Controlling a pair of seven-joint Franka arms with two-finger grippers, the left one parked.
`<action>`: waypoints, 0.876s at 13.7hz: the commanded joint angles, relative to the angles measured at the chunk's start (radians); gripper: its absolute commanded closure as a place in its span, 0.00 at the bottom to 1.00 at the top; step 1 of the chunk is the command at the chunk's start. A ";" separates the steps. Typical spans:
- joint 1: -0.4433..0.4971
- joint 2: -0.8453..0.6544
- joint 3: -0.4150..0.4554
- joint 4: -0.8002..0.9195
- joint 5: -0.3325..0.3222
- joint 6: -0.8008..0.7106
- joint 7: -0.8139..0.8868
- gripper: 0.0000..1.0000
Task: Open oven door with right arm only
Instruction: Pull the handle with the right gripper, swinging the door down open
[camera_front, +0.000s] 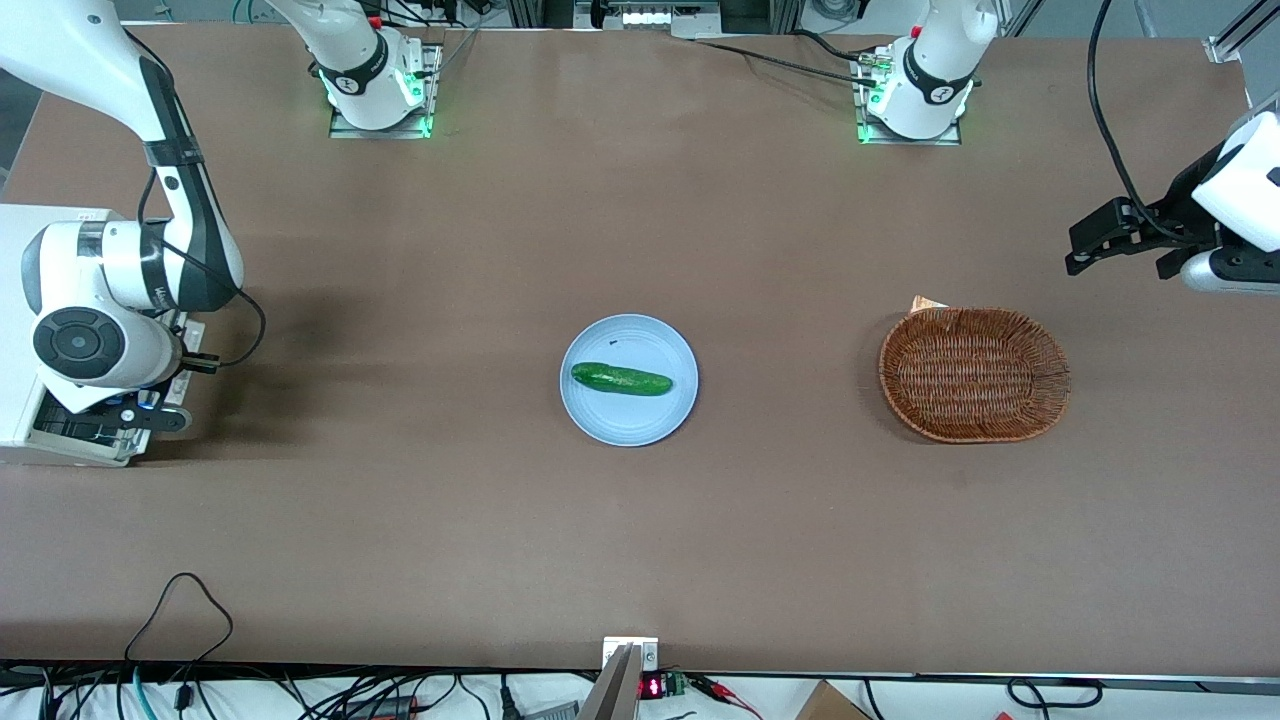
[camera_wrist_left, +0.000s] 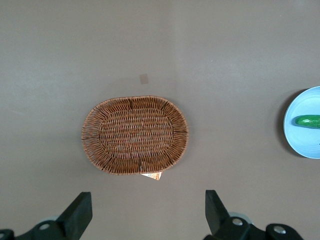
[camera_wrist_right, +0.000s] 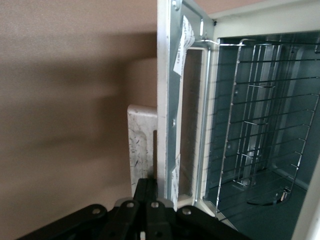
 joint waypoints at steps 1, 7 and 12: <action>-0.012 0.025 -0.010 -0.008 -0.004 0.018 0.005 1.00; -0.007 0.062 -0.010 -0.007 -0.004 0.023 0.005 1.00; -0.006 0.094 -0.010 -0.007 -0.004 0.037 0.004 1.00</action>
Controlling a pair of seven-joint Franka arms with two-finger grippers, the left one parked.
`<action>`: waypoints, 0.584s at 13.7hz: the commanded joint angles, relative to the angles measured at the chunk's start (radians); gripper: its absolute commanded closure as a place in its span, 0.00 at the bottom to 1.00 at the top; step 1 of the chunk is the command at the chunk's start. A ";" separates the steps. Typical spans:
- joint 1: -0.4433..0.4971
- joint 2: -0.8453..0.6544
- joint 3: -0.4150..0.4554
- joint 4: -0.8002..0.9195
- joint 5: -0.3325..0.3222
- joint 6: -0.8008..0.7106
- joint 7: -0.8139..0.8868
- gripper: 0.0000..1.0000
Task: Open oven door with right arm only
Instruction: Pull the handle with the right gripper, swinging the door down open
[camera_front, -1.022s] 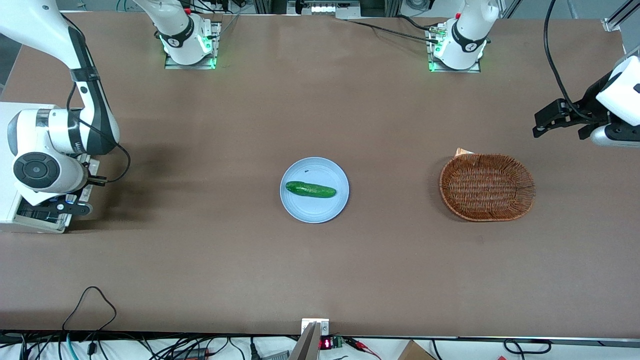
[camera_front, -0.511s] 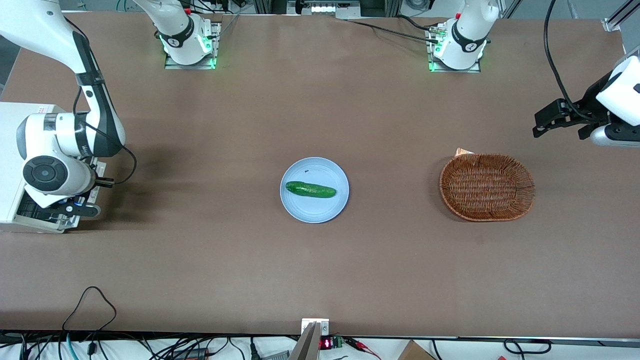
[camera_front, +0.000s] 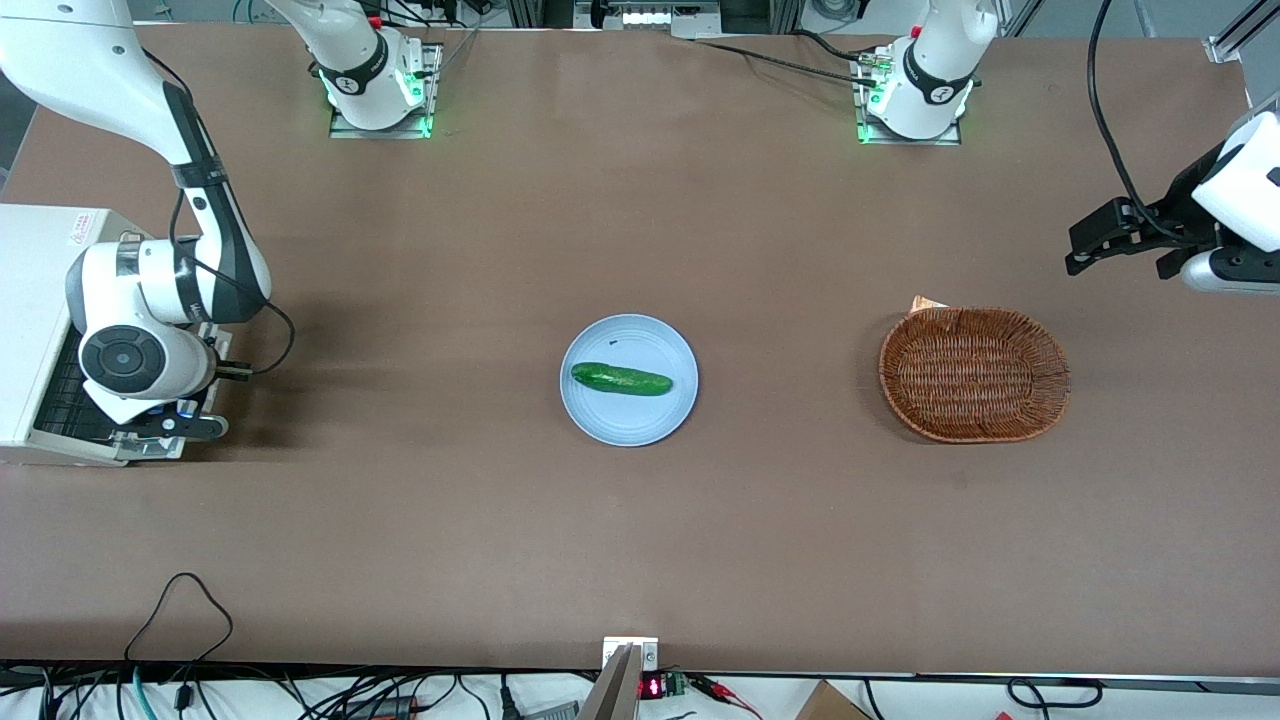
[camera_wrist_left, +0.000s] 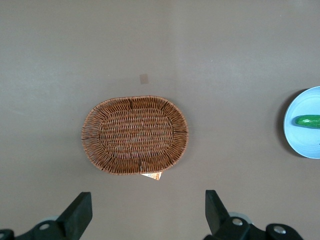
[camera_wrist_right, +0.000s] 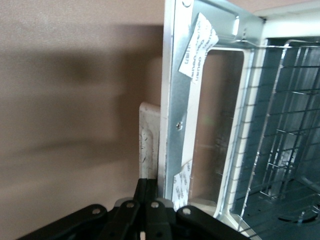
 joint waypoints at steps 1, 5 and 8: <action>-0.016 0.032 -0.023 -0.007 -0.023 -0.003 0.000 1.00; -0.012 0.044 -0.023 -0.006 -0.023 0.000 0.000 1.00; -0.010 0.054 -0.023 -0.006 -0.022 0.005 0.000 1.00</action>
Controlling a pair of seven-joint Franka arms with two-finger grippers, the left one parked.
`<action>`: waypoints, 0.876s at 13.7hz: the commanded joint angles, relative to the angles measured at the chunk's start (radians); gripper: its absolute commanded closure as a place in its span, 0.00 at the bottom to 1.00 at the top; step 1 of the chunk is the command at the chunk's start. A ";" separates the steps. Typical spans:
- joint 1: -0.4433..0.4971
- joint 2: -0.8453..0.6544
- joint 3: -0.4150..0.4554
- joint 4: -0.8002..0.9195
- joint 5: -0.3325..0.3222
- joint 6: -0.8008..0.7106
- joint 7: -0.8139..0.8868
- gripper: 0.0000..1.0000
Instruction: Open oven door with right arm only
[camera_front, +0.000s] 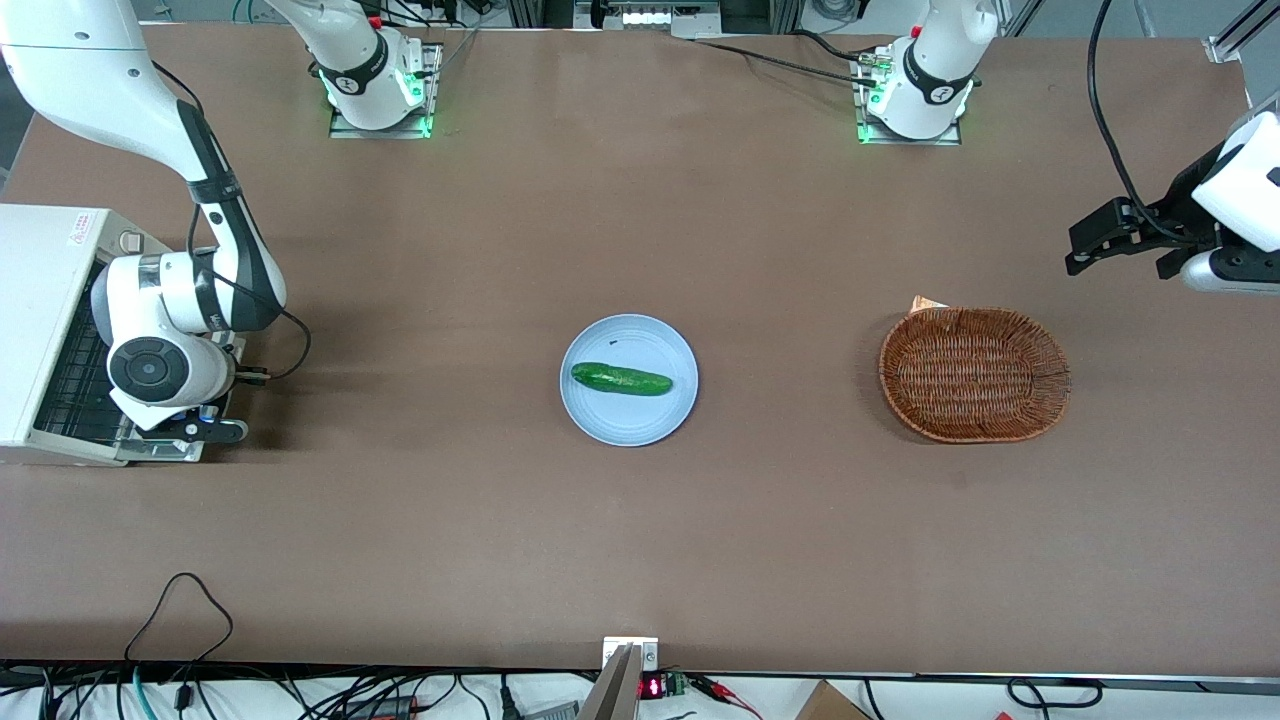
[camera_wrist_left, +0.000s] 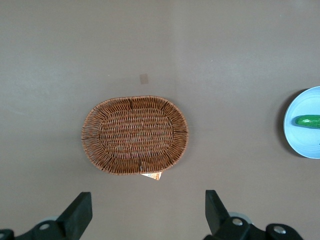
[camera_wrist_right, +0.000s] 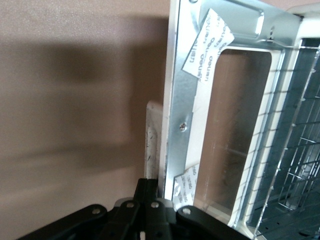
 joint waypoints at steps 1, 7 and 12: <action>-0.008 0.012 -0.028 -0.008 -0.023 -0.021 -0.001 1.00; -0.008 0.041 -0.028 -0.010 -0.023 -0.010 -0.001 1.00; -0.008 0.056 -0.028 -0.011 -0.022 0.002 -0.003 0.96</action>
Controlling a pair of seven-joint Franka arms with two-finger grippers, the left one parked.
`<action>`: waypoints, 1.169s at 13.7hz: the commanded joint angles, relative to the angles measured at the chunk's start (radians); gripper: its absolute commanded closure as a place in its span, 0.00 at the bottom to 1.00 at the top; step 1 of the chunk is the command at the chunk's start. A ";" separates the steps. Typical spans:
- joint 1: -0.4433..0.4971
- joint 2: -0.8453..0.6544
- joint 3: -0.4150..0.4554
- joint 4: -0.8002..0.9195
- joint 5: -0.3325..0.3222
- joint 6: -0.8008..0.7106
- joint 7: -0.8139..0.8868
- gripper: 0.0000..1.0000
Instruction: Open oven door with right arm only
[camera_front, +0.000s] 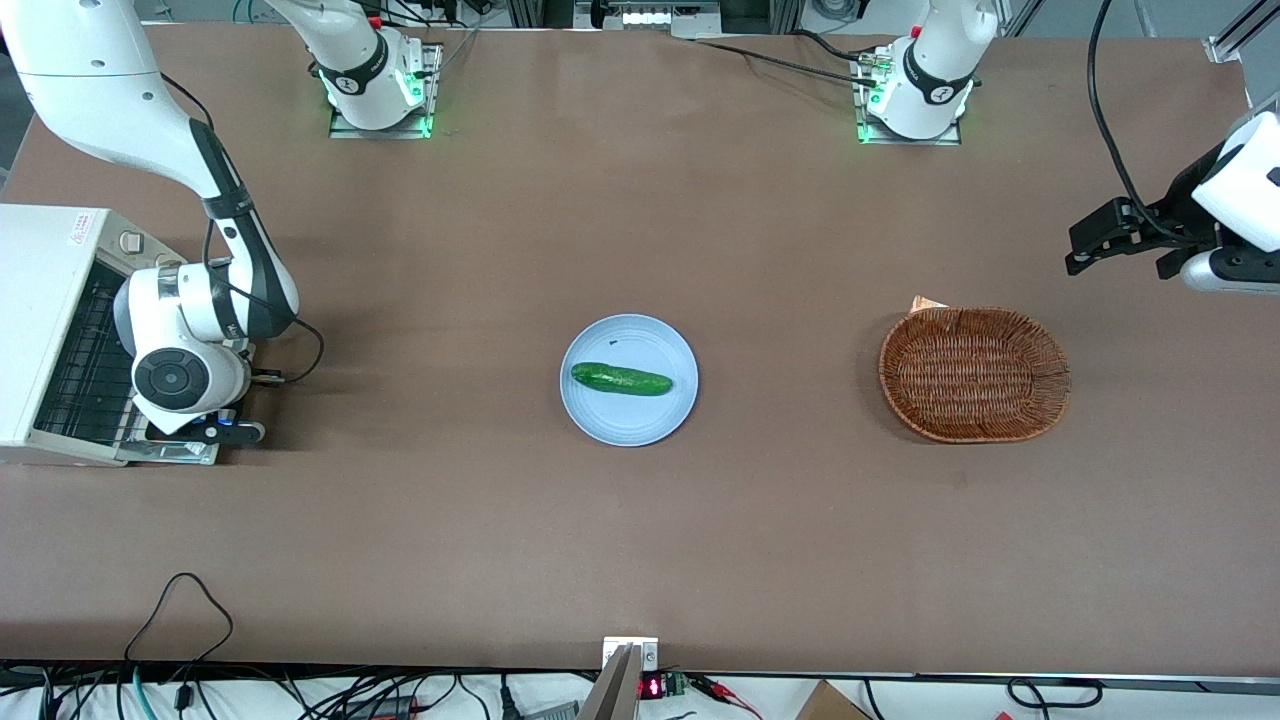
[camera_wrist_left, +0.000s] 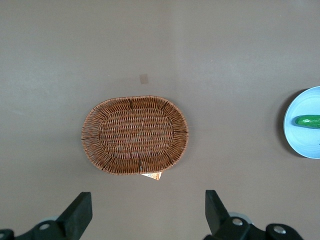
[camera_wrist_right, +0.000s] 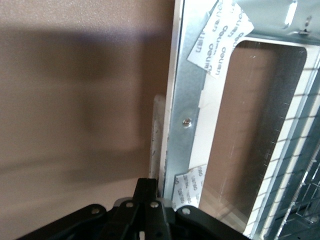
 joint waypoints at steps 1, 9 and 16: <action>-0.011 0.008 -0.027 -0.014 -0.022 -0.023 -0.004 0.96; 0.011 0.000 -0.004 -0.014 0.043 -0.026 -0.001 0.01; 0.015 -0.023 0.060 -0.024 0.046 -0.029 0.089 0.01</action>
